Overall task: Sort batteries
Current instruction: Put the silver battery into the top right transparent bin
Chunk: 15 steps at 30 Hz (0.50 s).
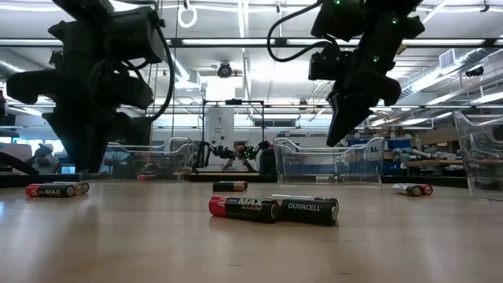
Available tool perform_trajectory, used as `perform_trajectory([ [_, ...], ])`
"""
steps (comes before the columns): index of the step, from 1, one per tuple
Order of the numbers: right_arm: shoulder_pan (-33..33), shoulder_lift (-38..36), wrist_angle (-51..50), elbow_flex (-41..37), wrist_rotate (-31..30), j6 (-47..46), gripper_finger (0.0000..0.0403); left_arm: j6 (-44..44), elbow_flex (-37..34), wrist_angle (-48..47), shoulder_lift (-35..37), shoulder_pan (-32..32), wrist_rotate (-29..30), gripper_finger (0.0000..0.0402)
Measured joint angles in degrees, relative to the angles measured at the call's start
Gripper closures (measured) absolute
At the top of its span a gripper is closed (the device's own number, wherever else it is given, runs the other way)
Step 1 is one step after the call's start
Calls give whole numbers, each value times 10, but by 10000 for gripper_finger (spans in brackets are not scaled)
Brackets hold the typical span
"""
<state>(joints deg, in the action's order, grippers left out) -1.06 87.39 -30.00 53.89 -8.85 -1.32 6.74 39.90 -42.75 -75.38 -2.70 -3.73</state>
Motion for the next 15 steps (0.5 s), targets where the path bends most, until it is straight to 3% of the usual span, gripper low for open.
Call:
perform_trajectory([
  [7,7,0,0,0,0,0,393,0,1,-1,-31,0,4,230],
  [15,7,0,1,0,0,0,393,4,0,-3,-75,0,23,225],
])
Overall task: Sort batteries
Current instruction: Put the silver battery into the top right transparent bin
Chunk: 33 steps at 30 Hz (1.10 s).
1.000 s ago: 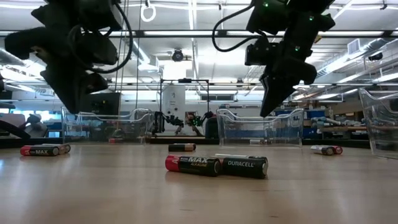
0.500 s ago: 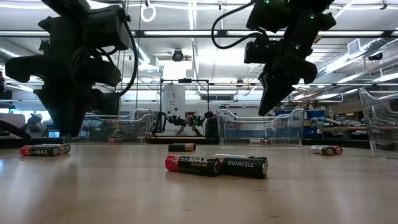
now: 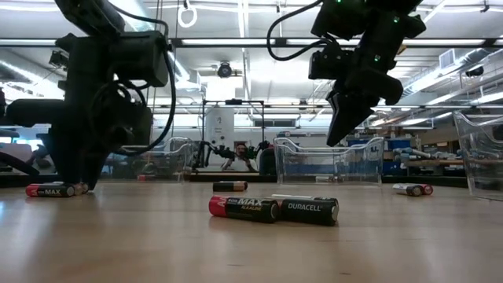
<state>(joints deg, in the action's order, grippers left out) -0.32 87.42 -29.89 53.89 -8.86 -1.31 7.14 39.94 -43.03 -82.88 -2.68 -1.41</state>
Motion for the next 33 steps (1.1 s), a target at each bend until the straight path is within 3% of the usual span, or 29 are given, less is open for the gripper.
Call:
perform_trajectory([
  [7,0,0,3,0,0,0,393,-3,3,5,-23,0,20,252],
  [15,0,0,3,0,-4,9,393,-24,2,17,-24,0,39,356],
  [22,0,-2,13,0,-11,14,393,-28,20,29,-24,0,65,357],
  [27,0,-5,8,0,-21,9,393,-76,31,104,-21,12,125,357],
  [33,2,-11,12,0,-34,12,393,-130,19,311,3,70,127,357],
])
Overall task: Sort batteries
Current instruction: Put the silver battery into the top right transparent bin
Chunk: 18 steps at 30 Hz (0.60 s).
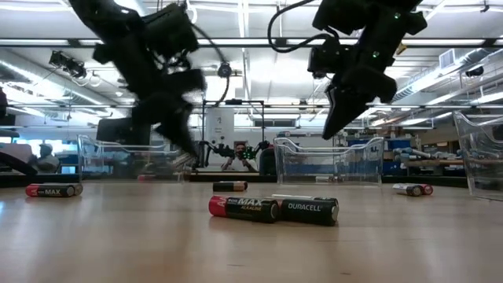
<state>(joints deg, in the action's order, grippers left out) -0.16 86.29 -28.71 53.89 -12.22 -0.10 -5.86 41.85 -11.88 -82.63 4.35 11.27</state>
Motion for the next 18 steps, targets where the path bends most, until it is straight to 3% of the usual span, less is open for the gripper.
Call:
perform_trajectory([
  [3,0,-1,52,-3,-12,2,393,-22,-6,145,21,30,-36,357],
  [7,0,-2,203,-33,-13,10,393,-27,-22,325,38,74,-136,357],
  [12,0,-2,425,-81,-18,1,389,38,-67,542,41,133,-274,357],
  [15,-4,-2,540,-105,-18,-13,378,78,-95,625,39,148,-324,357],
  [18,-12,-2,608,-115,-19,-18,362,91,-114,682,39,149,-337,357],
])
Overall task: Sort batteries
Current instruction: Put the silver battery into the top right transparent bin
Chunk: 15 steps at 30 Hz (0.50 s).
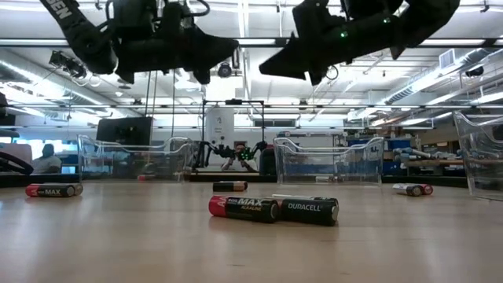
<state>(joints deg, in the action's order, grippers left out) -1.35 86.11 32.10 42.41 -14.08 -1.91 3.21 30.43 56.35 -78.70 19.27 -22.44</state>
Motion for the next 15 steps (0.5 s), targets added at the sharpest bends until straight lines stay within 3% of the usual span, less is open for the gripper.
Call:
perform_trajectory([
  [15,-2,0,82,-1,52,2,250,2,-8,48,0,-37,-2,357],
])
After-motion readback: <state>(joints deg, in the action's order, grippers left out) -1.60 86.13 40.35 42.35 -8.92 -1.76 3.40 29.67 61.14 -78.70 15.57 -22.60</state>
